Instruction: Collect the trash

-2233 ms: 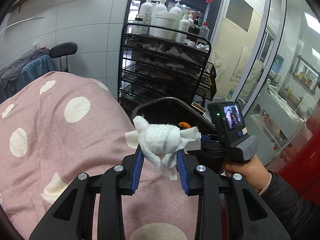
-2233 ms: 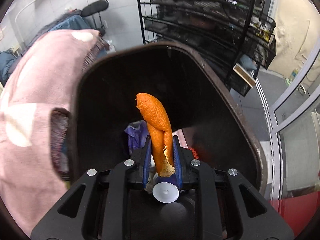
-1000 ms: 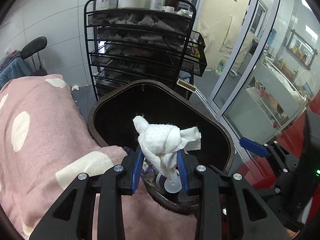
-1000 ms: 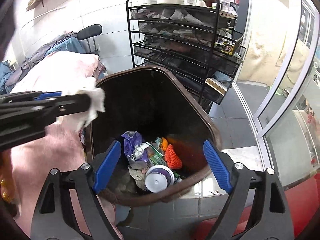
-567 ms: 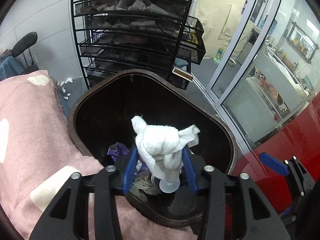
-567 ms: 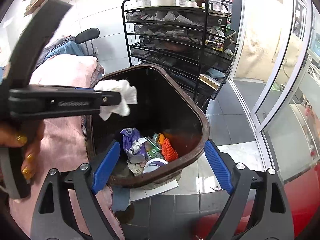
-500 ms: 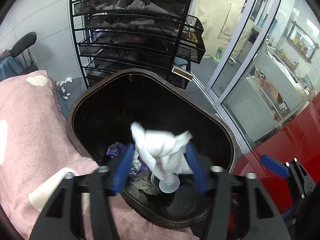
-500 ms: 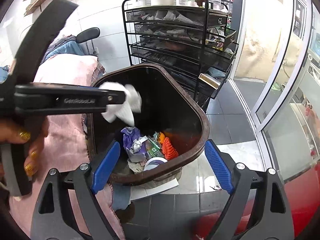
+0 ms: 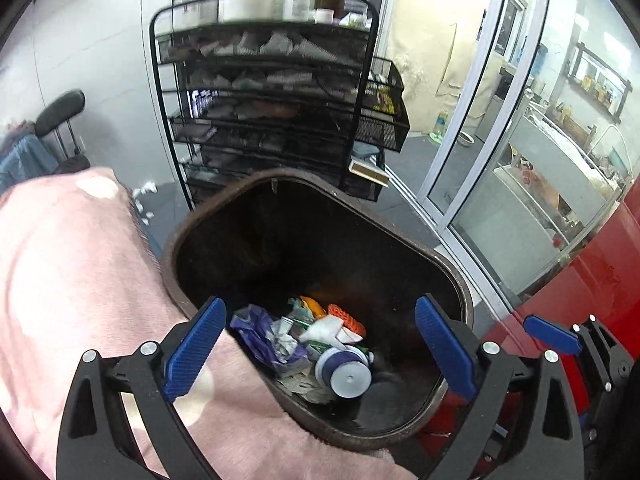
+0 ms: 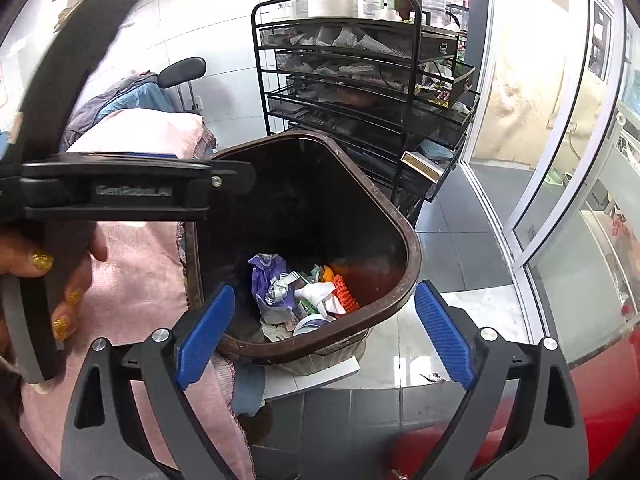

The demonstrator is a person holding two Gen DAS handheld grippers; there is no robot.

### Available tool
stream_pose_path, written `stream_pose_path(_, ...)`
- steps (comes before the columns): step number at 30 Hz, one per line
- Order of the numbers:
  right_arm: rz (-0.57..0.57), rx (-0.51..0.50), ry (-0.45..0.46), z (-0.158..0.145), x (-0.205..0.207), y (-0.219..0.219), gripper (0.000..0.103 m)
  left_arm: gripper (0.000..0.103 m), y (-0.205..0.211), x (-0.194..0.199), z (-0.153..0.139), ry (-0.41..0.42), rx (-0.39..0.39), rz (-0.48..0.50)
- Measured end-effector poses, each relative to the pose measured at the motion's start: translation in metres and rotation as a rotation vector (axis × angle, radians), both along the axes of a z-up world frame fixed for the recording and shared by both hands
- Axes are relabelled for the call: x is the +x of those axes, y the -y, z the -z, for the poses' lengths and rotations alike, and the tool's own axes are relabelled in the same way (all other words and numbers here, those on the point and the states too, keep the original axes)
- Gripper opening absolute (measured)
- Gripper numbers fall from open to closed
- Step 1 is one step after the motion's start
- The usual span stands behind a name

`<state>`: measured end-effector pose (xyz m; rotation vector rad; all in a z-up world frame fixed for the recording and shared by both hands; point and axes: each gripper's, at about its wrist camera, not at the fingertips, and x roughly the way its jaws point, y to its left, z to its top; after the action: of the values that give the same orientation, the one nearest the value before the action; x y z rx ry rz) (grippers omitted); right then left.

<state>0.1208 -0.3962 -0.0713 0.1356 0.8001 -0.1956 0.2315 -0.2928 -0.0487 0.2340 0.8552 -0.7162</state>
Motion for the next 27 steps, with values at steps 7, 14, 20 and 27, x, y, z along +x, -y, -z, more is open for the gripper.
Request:
stream_pose_path(7, -0.020, -0.030, 0.034, -0.007, -0.003, -0.013, 0.093, 0.098, -0.037, -0.019, -0.026, 0.082, -0.054, -0.073)
stream_pose_path(14, -0.071, -0.066, 0.161, -0.023, -0.009, -0.045, 0.097, 0.098, -0.113, -0.059, -0.049, 0.225, -0.104, -0.265)
stream_pose_path(20, -0.133, -0.052, 0.313, -0.044, -0.023, -0.087, 0.098, 0.098, -0.174, -0.092, -0.055, 0.302, -0.114, -0.457)
stream_pose_path(27, -0.212, -0.076, 0.450, -0.068, -0.044, -0.137, 0.098, 0.098, -0.235, -0.137, -0.064, 0.391, -0.154, -0.619)
